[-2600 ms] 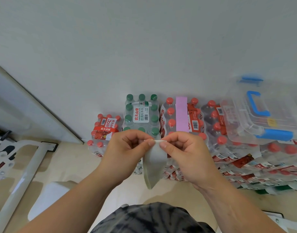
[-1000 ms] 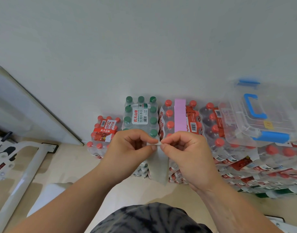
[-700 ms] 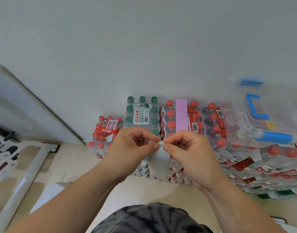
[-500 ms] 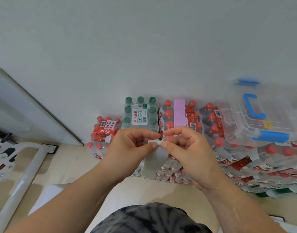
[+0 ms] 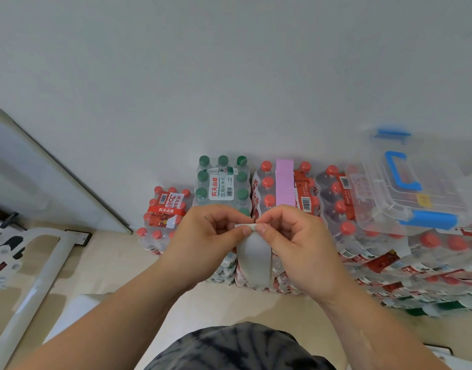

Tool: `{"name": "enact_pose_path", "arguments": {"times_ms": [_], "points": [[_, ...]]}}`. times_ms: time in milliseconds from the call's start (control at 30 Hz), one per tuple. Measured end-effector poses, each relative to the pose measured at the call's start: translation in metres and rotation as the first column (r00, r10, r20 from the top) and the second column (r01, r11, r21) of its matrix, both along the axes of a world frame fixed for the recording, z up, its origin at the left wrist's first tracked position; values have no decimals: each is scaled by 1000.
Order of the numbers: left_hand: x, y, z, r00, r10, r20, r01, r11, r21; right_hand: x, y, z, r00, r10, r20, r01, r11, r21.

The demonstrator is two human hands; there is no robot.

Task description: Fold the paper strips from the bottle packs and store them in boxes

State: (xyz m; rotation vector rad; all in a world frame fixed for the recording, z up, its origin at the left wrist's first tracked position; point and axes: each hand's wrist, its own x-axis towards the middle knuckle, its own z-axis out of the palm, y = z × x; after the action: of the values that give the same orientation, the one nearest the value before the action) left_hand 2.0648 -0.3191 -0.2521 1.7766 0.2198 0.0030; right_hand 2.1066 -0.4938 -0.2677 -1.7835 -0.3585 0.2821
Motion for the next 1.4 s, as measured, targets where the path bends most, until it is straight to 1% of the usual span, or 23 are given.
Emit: {"name": "enact_pose_path", "arguments": {"times_ms": [67,133,233,333,433,567,733,800,900,1033,1133,1233,1400], "points": [[-1,-1,-2,999,23,39,-23,1000,11,0,1,0,1000,21,18,-21,1000,-18],[-1,-1,-4,996,49,74,-51,999,17,0,1,0,1000,21,13,-21,1000,0],[-4,-1,-4,989,82,124,-87,996,36,1,0,2,999,2,-42,1,997,76],[-5,-2,-2,984,113,140,-118,993,27,-1,2,2,994,-1,-106,15,991,131],[-4,-2,0,986,84,143,-87,996,13,-2,5,0,989,-50,-139,75,980,183],[-3,-1,0,990,57,128,-54,998,-32,-5,10,0,986,-93,-141,124,966,228],[-3,-3,-1,989,110,97,-96,985,-142,-7,11,1,990,-72,-122,101,962,255],[-3,-5,1,990,107,93,-92,983,-161,-7,10,2,989,-61,-132,94,960,265],[-4,-4,3,990,71,124,-49,984,-174,-7,9,4,986,-46,-158,89,956,279],[-4,-1,5,988,18,154,12,980,-196,-8,7,7,989,-18,-149,57,963,264],[-3,0,3,986,17,166,9,987,-160,-10,7,7,985,-26,-170,71,962,264],[-2,-1,0,980,23,196,-6,996,-87,-10,8,7,978,-45,-206,104,953,286],[-1,-2,-5,959,37,282,-54,997,54,-11,11,9,984,-50,-171,94,960,264]]}}
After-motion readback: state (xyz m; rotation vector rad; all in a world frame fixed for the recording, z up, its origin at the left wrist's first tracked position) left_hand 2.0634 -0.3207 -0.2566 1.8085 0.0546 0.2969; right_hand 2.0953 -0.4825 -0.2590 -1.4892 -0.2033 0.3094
